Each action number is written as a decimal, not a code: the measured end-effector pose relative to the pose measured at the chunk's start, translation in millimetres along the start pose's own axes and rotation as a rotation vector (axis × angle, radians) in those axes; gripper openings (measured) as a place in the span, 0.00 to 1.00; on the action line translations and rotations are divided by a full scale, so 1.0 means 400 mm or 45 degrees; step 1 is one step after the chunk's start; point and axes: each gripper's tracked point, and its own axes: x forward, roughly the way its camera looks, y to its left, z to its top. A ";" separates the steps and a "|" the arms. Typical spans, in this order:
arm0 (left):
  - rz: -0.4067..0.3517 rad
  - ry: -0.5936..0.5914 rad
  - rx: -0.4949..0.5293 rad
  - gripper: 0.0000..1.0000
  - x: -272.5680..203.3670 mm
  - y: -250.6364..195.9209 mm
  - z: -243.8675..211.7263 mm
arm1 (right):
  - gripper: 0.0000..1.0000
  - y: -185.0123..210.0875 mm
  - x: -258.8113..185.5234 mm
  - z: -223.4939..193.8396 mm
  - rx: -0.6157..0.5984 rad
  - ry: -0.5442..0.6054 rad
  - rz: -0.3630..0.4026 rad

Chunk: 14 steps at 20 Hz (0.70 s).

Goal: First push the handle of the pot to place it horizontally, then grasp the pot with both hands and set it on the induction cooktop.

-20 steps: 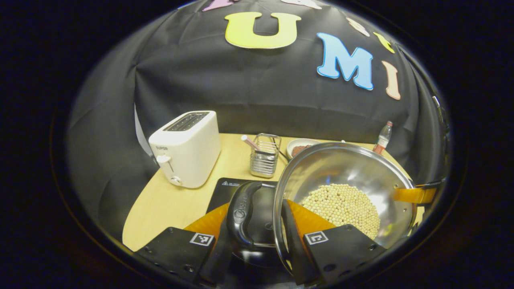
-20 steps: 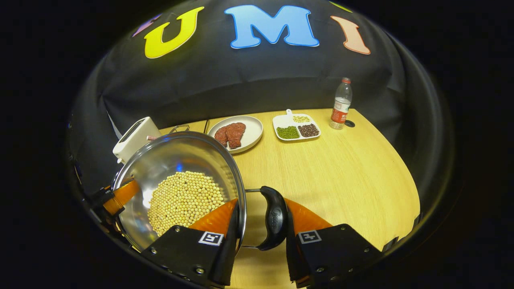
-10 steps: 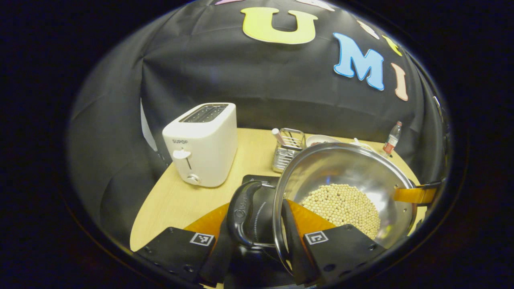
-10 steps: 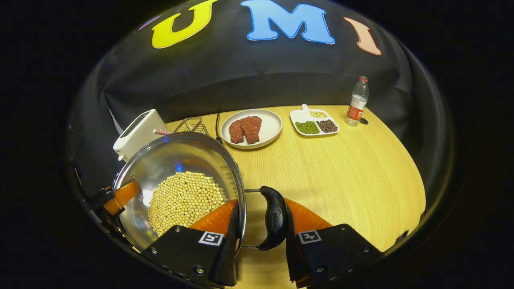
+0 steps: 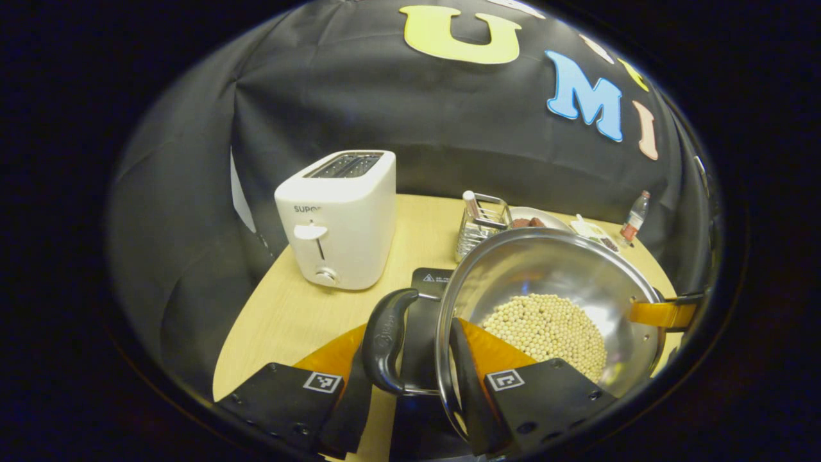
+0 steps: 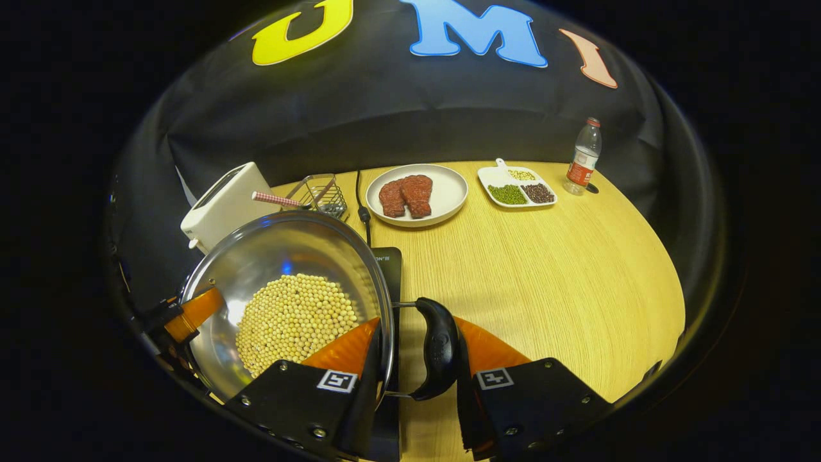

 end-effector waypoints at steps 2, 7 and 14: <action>-0.002 0.006 -0.001 0.64 0.007 -0.004 -0.010 | 0.53 -0.001 0.000 -0.002 0.003 -0.002 -0.010; 0.009 -0.001 0.026 0.70 0.008 -0.002 -0.007 | 0.53 -0.001 0.007 -0.005 0.029 -0.008 -0.010; 0.067 -0.028 0.045 0.77 0.003 0.006 -0.001 | 0.58 0.001 0.006 -0.001 0.012 -0.035 0.000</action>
